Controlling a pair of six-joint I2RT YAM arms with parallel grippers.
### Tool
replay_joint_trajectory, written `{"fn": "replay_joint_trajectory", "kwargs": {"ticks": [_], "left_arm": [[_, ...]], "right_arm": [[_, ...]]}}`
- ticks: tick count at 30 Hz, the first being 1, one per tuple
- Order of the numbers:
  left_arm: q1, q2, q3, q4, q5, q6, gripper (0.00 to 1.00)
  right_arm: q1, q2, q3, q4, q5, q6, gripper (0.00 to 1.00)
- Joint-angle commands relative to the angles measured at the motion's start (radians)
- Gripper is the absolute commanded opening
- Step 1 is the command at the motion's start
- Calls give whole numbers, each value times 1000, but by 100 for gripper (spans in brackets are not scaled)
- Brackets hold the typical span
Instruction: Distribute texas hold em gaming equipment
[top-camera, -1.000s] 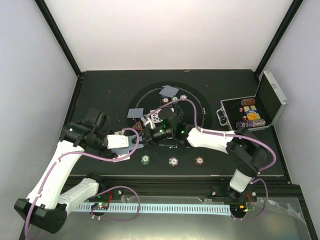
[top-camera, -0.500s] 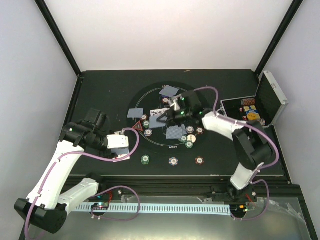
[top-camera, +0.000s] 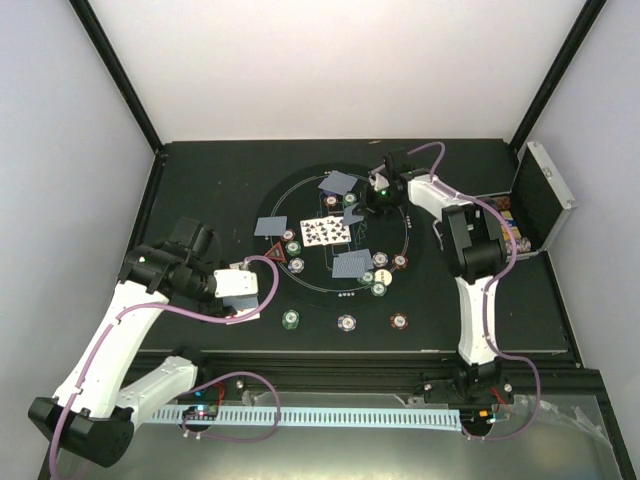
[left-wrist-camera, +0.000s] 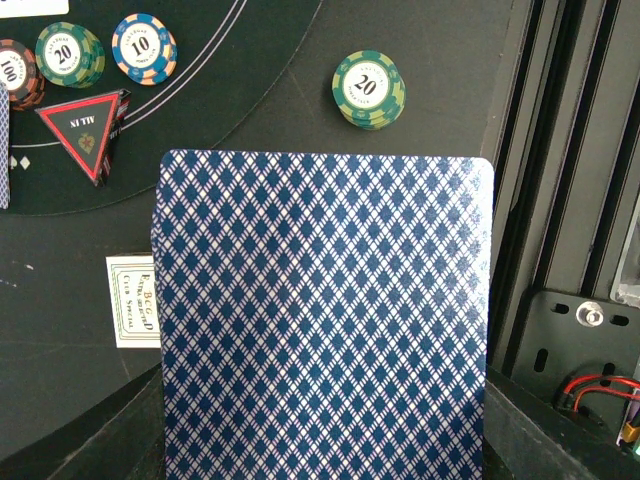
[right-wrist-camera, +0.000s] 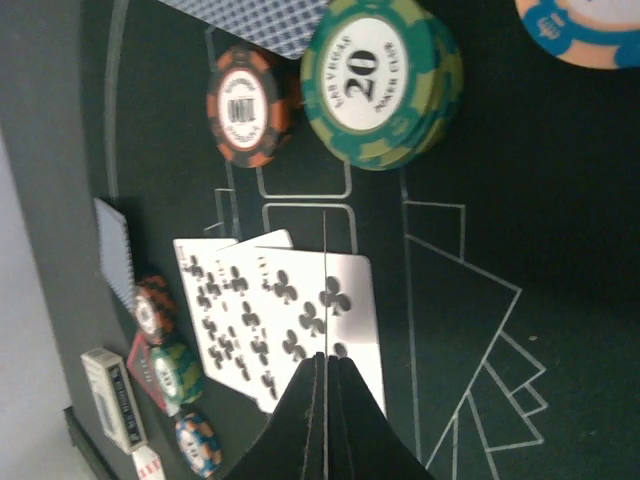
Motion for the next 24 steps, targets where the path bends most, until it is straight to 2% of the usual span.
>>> {"fn": "replay_joint_trajectory", "kwargs": {"ticks": [1, 6, 13, 18, 21, 24], "left_arm": [[-3, 1, 28, -2, 24, 4, 2], [-3, 4, 31, -2, 27, 1, 2], [-3, 5, 34, -7, 27, 1, 2], [-3, 7, 34, -11, 27, -4, 1], [-3, 6, 37, -13, 27, -5, 2], [-3, 4, 42, -12, 28, -6, 2]], "right_arm": [[4, 52, 83, -136, 78, -66, 1], [4, 99, 148, -204, 137, -89, 5], [4, 39, 145, -276, 296, -109, 39], [9, -70, 107, -304, 415, -109, 54], [29, -169, 48, -271, 407, -97, 61], [91, -278, -71, -174, 312, -61, 65]]}}
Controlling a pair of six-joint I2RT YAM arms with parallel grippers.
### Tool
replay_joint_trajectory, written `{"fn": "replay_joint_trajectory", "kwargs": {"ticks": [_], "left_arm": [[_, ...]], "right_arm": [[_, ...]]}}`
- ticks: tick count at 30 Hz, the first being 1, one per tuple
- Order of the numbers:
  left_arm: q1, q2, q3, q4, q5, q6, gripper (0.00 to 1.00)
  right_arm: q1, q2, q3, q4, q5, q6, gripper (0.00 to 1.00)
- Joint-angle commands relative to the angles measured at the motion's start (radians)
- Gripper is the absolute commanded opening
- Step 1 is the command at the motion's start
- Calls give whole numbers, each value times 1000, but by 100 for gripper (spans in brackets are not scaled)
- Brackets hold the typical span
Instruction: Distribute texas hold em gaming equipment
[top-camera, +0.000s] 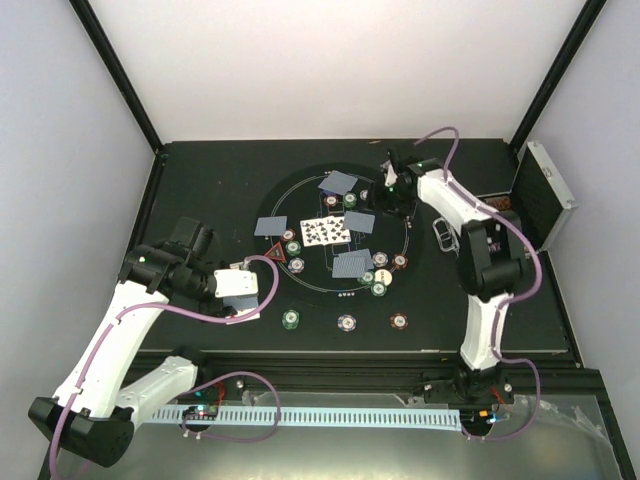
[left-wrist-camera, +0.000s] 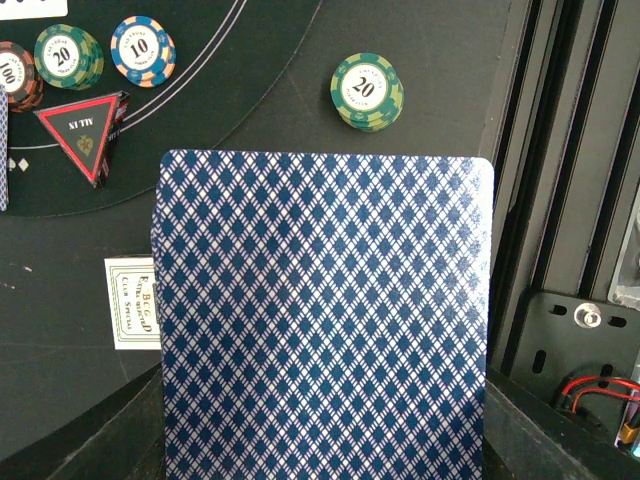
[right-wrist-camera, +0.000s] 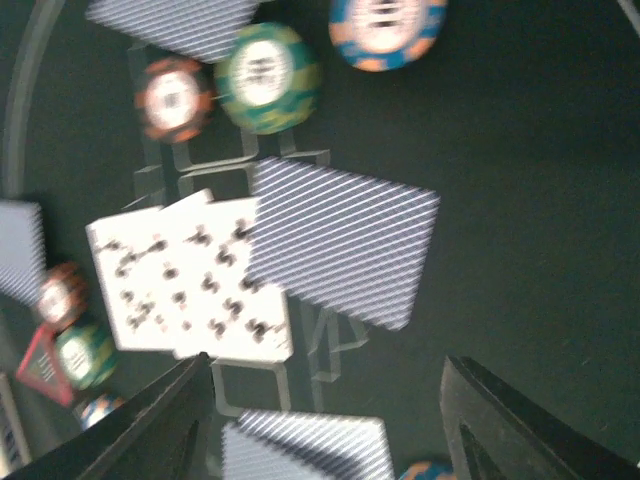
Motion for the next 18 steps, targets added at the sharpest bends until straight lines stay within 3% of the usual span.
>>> {"fn": "replay_joint_trajectory", "kwargs": {"ticks": [1, 8, 12, 18], "left_arm": [[-3, 3, 45, -12, 26, -6, 2], [-3, 9, 51, -17, 36, -11, 2], [-3, 5, 51, -16, 36, -9, 2], [-3, 6, 47, -14, 39, -8, 2]], "right_arm": [[106, -182, -160, 124, -86, 47, 67], [425, -397, -465, 560, -342, 321, 82], [550, -436, -563, 783, -397, 459, 84], [651, -439, -635, 950, -410, 561, 84]]}}
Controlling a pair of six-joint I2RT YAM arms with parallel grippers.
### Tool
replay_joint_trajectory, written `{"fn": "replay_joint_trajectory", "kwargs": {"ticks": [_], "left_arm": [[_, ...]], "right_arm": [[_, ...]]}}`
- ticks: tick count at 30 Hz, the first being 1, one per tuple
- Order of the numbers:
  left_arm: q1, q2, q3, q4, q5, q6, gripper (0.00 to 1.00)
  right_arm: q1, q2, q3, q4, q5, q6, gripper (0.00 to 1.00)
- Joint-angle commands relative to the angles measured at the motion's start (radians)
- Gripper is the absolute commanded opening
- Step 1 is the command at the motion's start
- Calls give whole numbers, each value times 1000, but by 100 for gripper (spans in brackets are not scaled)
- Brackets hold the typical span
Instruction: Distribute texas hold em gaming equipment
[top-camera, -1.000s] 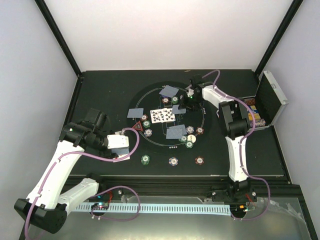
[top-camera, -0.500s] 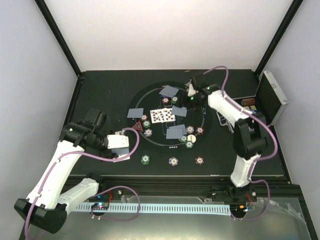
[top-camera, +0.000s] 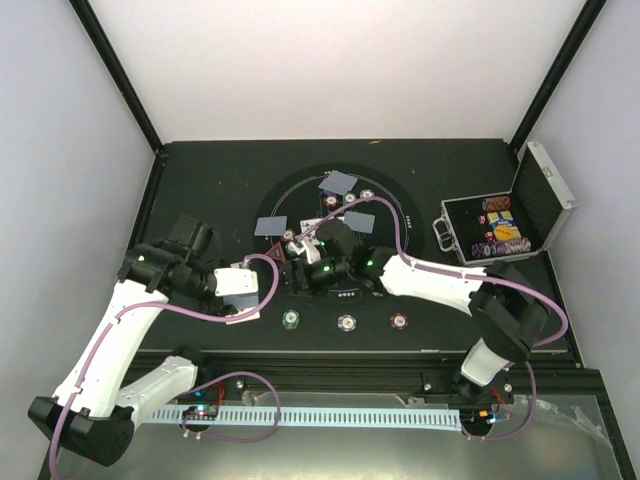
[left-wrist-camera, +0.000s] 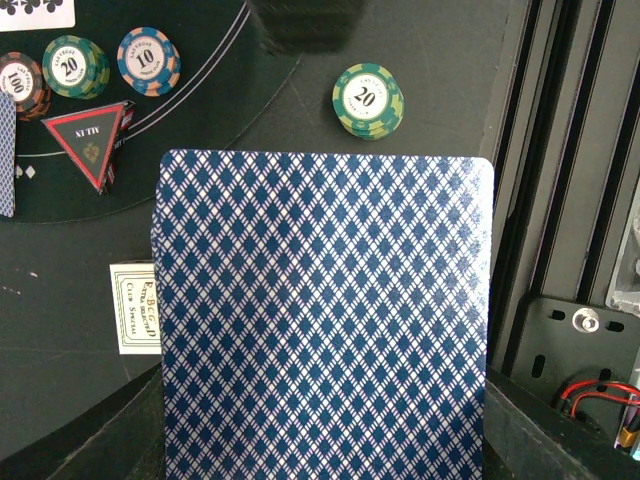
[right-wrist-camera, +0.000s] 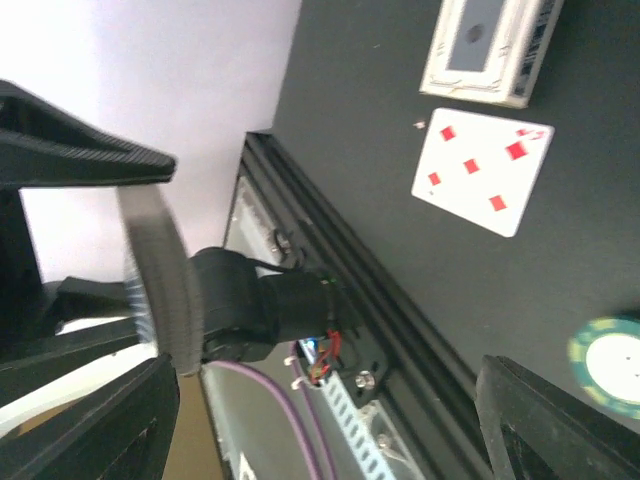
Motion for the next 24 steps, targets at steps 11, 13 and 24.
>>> {"fn": "replay_joint_trajectory", "kwargs": {"ticks": [11, 13, 24], "left_arm": [[-3, -4, 34, -14, 26, -6, 2], [-3, -4, 36, -15, 26, -6, 2], [-3, -3, 42, -20, 35, -2, 2]], "right_arm": [[91, 77, 3, 380, -105, 225, 82], [99, 103, 18, 393, -111, 239, 81], [106, 216, 57, 539, -153, 327, 70]]}}
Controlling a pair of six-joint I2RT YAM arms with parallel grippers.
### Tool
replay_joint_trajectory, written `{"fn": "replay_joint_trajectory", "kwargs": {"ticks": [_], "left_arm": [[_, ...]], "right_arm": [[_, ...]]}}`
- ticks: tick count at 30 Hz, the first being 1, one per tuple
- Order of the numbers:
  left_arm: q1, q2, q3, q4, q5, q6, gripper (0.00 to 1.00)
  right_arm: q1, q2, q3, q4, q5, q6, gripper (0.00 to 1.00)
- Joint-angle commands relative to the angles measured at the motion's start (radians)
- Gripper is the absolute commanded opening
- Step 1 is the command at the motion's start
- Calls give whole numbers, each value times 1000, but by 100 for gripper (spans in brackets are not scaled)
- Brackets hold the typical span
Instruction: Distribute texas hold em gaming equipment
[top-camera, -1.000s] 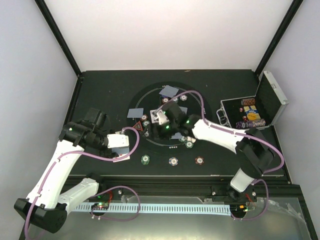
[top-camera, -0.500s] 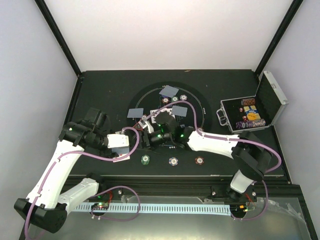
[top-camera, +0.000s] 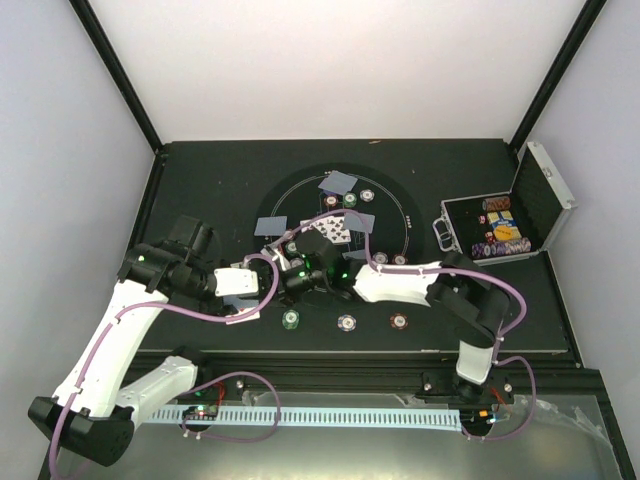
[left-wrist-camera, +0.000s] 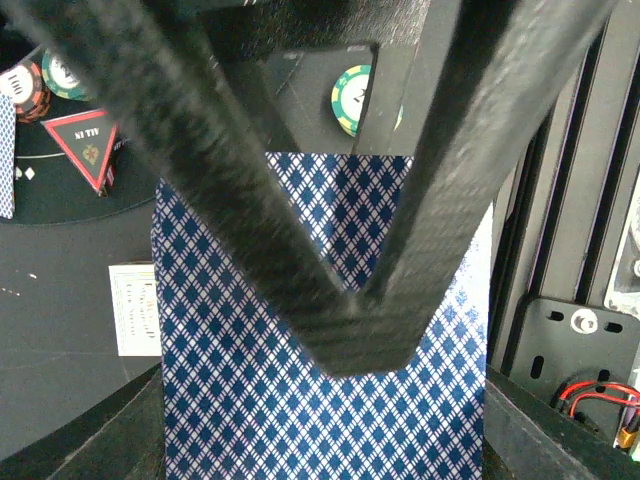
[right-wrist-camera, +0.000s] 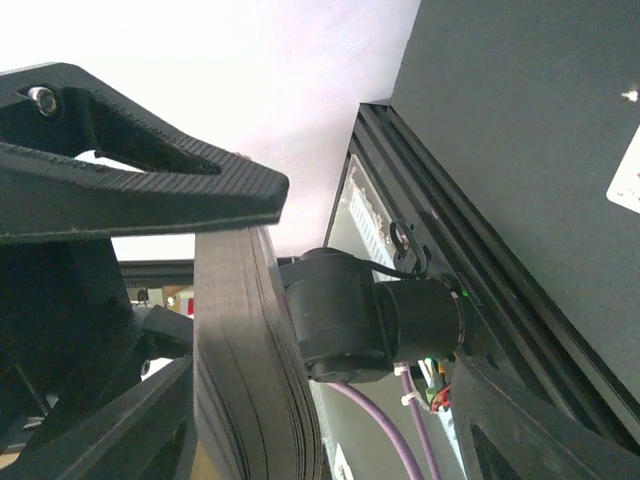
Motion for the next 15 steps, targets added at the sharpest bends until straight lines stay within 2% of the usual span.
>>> {"fn": "replay_joint_trajectory", "kwargs": {"ticks": [1, 7, 15], "left_arm": [[-3, -3, 41, -20, 31, -1, 2], [-3, -4, 47, -21, 30, 5, 2], [-3, -1, 49, -18, 32, 4, 2]], "right_arm": [[1, 46, 40, 102, -40, 45, 69], [-38, 78, -28, 179, -52, 87, 64], [-62, 20, -89, 132, -49, 45, 61]]}}
